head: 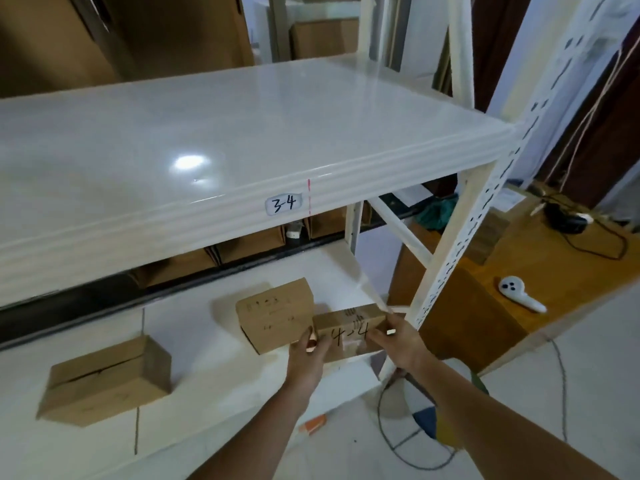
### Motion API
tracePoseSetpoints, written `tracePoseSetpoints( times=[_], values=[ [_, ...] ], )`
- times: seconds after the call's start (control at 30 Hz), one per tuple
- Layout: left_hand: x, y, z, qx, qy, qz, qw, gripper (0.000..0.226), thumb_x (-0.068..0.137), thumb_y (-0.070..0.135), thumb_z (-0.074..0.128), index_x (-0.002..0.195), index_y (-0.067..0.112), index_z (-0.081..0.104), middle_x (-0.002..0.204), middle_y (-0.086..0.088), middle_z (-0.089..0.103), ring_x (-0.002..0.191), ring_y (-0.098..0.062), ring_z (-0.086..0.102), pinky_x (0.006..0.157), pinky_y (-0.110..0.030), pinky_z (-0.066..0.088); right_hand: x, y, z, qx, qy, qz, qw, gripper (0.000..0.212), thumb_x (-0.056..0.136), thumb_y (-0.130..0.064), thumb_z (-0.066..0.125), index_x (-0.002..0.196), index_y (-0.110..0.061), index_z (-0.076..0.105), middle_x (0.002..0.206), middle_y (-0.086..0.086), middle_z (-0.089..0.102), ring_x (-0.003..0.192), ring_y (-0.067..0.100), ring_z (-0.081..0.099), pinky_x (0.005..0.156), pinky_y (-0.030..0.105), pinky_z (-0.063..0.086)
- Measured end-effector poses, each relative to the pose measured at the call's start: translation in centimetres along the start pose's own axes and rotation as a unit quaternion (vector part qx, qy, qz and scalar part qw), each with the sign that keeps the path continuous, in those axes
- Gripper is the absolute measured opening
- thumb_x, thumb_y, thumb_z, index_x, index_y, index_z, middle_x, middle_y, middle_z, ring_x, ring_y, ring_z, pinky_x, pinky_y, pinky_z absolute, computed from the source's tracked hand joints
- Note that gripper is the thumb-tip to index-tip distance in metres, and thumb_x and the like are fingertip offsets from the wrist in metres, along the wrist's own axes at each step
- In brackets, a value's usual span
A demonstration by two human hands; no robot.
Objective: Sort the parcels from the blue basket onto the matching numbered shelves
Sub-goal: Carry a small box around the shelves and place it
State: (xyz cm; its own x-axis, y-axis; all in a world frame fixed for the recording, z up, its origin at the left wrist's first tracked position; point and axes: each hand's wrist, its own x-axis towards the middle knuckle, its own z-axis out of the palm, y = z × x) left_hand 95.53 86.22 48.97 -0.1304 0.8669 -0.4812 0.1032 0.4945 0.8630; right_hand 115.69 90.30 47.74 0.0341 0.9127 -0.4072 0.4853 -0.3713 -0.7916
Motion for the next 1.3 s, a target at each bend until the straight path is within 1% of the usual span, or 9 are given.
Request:
tracePoseSetpoints(
  times=[0.07, 0.2, 0.33, 0.43, 0.53, 0.7, 0.83, 0.93, 1.3],
  values=[
    [1.1, -0.8, 1.5, -0.040, 0.027, -0.063, 0.997, 0.047, 0.101, 0.049, 0.054, 0.144, 0.030, 0.048, 0.145, 0.005, 0.048, 0.128, -0.021, 0.051, 0.112, -0.045, 0.038, 1.8, 1.4, -0.6, 0.003, -0.031, -0.005, 1.000, 0.011, 0.095, -0.036, 0.066, 0.104, -0.031, 0.068, 0.100, -0.012, 0.074, 0.096, 0.009, 0.071, 0.088, 0.028, 0.056],
    [3.5, -2.9, 4.0, -0.120, 0.070, -0.135, 0.981, 0.029, 0.105, 0.042, 0.048, 0.123, 0.022, 0.059, 0.133, -0.004, 0.062, 0.121, -0.026, 0.056, 0.112, -0.048, 0.038, 5.1, 3.9, -0.6, 0.024, -0.060, 0.020, 0.998, 0.030, 0.094, -0.047, 0.062, 0.111, -0.023, 0.069, 0.104, -0.009, 0.073, 0.096, 0.010, 0.069, 0.090, 0.031, 0.054],
    [4.7, -4.2, 5.2, -0.118, 0.070, -0.140, 0.981, 0.032, 0.106, 0.043, 0.045, 0.125, 0.022, 0.059, 0.130, -0.002, 0.062, 0.122, -0.025, 0.054, 0.113, -0.050, 0.037, 7.8, 5.0, -0.3, 0.060, -0.076, 0.051, 0.994, 0.048, 0.080, -0.069, 0.063, 0.086, -0.021, 0.068, 0.095, 0.003, 0.073, 0.086, 0.019, 0.067, 0.085, 0.037, 0.055],
    [5.4, -4.5, 5.5, -0.103, 0.067, -0.135, 0.983, 0.026, 0.108, 0.040, 0.041, 0.119, 0.025, 0.059, 0.127, -0.001, 0.060, 0.119, -0.023, 0.051, 0.111, -0.046, 0.036, 9.7, 6.3, 0.3, 0.052, -0.057, 0.077, 0.994, 0.026, 0.098, -0.044, 0.057, 0.095, -0.019, 0.064, 0.104, 0.009, 0.070, 0.091, 0.021, 0.064, 0.088, 0.042, 0.055],
    [5.6, -4.6, 5.9, -0.094, 0.066, -0.129, 0.985, 0.019, 0.109, 0.037, 0.040, 0.104, 0.034, 0.058, 0.123, 0.001, 0.059, 0.118, -0.023, 0.050, 0.109, -0.043, 0.036, 11.8, 8.5, 1.6, 0.032, -0.047, 0.088, 0.995, 0.029, 0.094, -0.039, 0.057, 0.106, -0.014, 0.066, 0.106, 0.007, 0.072, 0.099, 0.026, 0.067, 0.096, 0.049, 0.054],
    [6.8, -5.3, 6.9, -0.149, 0.057, -0.150, 0.976, 0.015, 0.109, 0.029, 0.043, 0.113, 0.029, 0.057, 0.117, 0.008, 0.054, 0.117, -0.021, 0.050, 0.110, -0.042, 0.033, 11.3, 8.2, 2.5, 0.038, -0.023, 0.101, 0.994, 0.013, 0.098, -0.031, 0.058, 0.093, -0.019, 0.056, 0.096, 0.008, 0.066, 0.091, 0.028, 0.064, 0.081, 0.043, 0.055],
    [8.0, -5.0, 7.4, -0.213, 0.058, -0.188, 0.957, 0.017, 0.111, 0.029, 0.037, 0.106, 0.024, 0.053, 0.088, 0.008, 0.046, 0.085, -0.012, 0.049, 0.087, -0.032, 0.041, 12.0, 8.8, 3.1, 0.050, -0.027, 0.114, 0.992, 0.014, 0.096, -0.030, 0.059, 0.093, -0.016, 0.057, 0.085, 0.007, 0.063, 0.078, 0.025, 0.059, 0.068, 0.038, 0.047],
    [8.5, -5.2, 7.7, -0.208, 0.059, -0.192, 0.957, 0.017, 0.109, 0.034, 0.043, 0.121, 0.027, 0.053, 0.103, 0.007, 0.052, 0.111, -0.022, 0.050, 0.104, -0.042, 0.039, 13.2, 9.2, 3.4, 0.063, -0.021, 0.114, 0.991, 0.014, 0.093, -0.029, 0.061, 0.090, -0.016, 0.057, 0.076, 0.005, 0.058, 0.068, 0.021, 0.051, 0.065, 0.036, 0.042],
    [10.6, -4.3, 7.9, -0.297, 0.083, -0.175, 0.935, 0.027, 0.103, 0.036, 0.057, 0.124, 0.020, 0.051, 0.135, -0.004, 0.049, 0.135, -0.030, 0.046, 0.107, -0.049, 0.043, 16.2, 6.9, 3.5, 0.013, -0.016, 0.073, 0.997, 0.020, 0.100, -0.032, 0.054, 0.106, -0.014, 0.060, 0.095, 0.005, 0.068, 0.094, 0.028, 0.066, 0.090, 0.046, 0.057]
  ],
)
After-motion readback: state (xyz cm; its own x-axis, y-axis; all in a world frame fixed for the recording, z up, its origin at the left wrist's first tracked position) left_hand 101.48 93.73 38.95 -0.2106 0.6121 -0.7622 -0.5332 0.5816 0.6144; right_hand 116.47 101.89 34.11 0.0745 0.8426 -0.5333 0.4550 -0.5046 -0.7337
